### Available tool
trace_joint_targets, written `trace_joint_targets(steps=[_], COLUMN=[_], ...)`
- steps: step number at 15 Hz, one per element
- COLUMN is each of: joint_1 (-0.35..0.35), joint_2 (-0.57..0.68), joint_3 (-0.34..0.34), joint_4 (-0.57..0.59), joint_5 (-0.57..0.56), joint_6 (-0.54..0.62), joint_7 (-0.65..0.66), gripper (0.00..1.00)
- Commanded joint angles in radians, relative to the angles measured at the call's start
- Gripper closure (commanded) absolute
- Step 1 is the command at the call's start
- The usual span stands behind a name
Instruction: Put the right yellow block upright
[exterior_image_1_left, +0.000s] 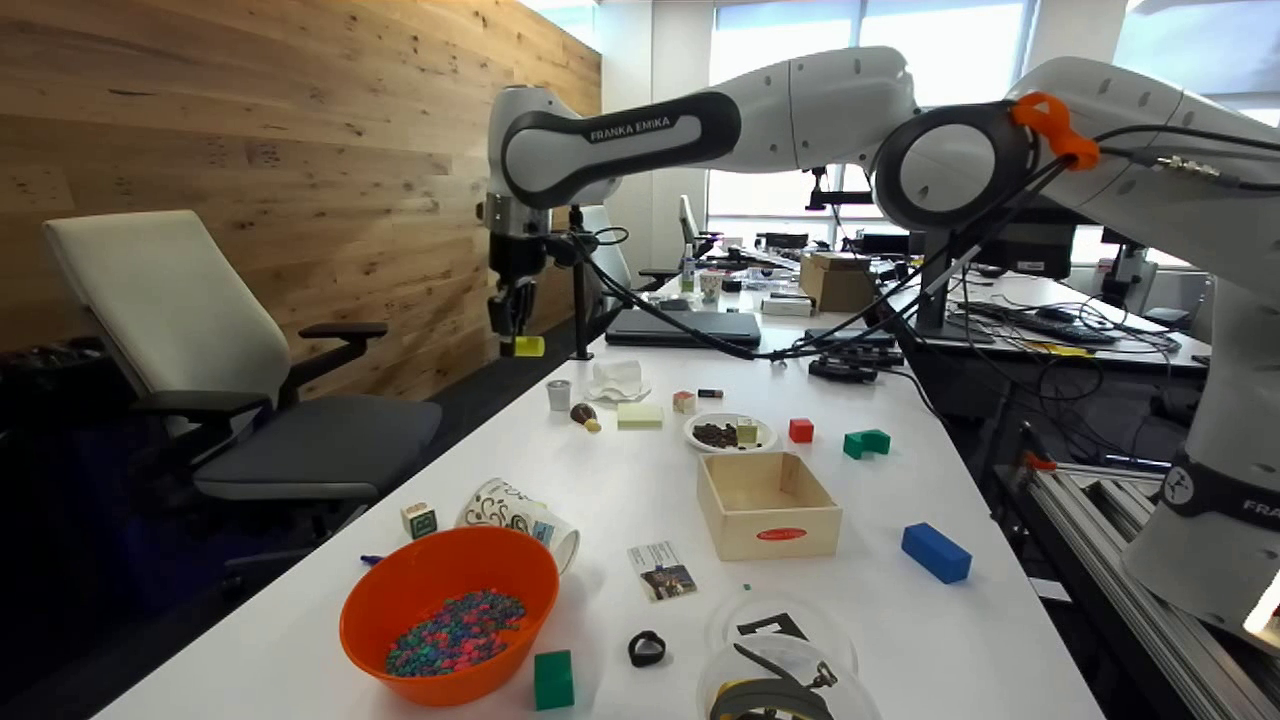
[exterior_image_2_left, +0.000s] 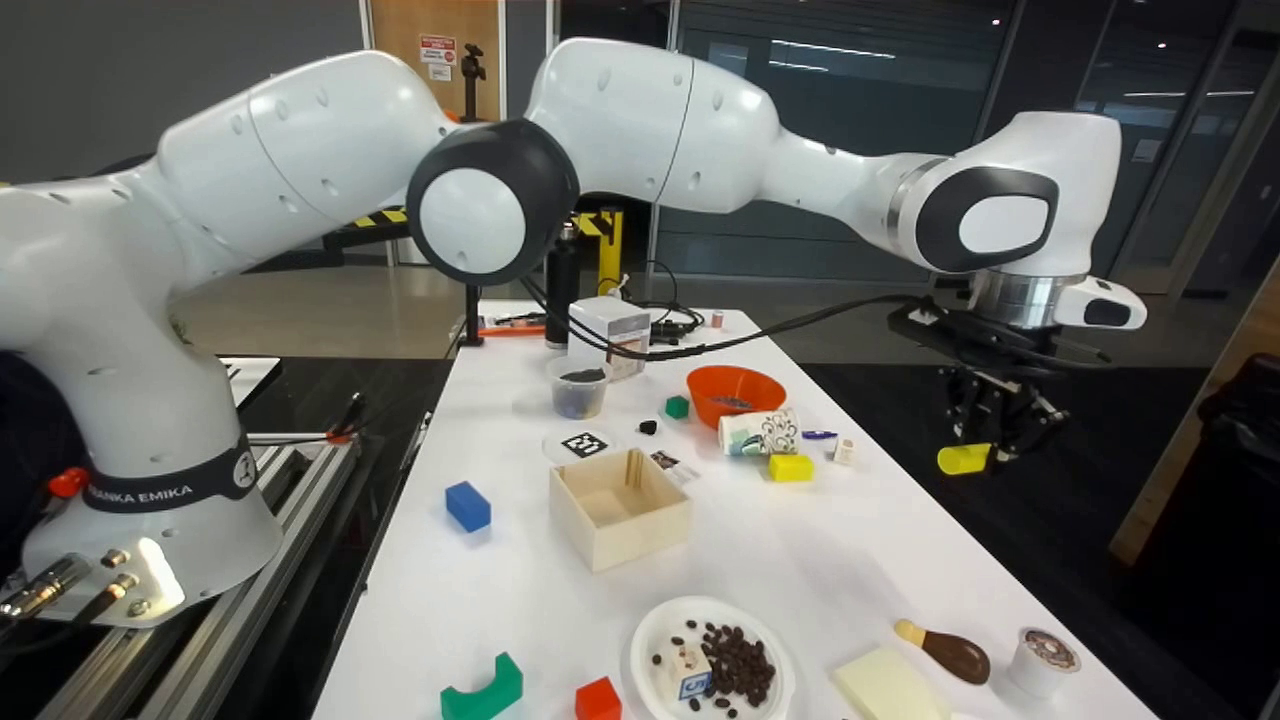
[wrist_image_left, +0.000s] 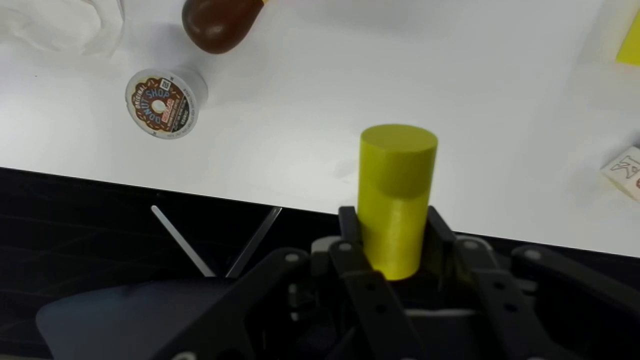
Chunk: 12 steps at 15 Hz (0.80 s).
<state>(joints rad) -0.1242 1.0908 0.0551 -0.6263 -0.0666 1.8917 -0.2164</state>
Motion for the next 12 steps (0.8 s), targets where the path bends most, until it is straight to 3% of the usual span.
trace_joint_targets(steps=[1,3,4,8,12], joint_1=[-0.004,-0.006,-0.006,-0.049,-0.146], joint_2=[-0.003,-0.005,-0.005,-0.028,-0.024], joint_3=[0.004,0.006,0.007,0.123,0.234], joint_4=[0.000,-0.001,-0.002,-0.023,-0.032], joint_5=[0.000,0.000,0.000,0.084,0.186], joint_6=[-0.005,-0.007,-0.007,0.036,0.036], joint_7=[-0.008,-0.013,-0.013,-0.153,-0.249], gripper=[0.67,0.67,0.92,0.92,0.92])
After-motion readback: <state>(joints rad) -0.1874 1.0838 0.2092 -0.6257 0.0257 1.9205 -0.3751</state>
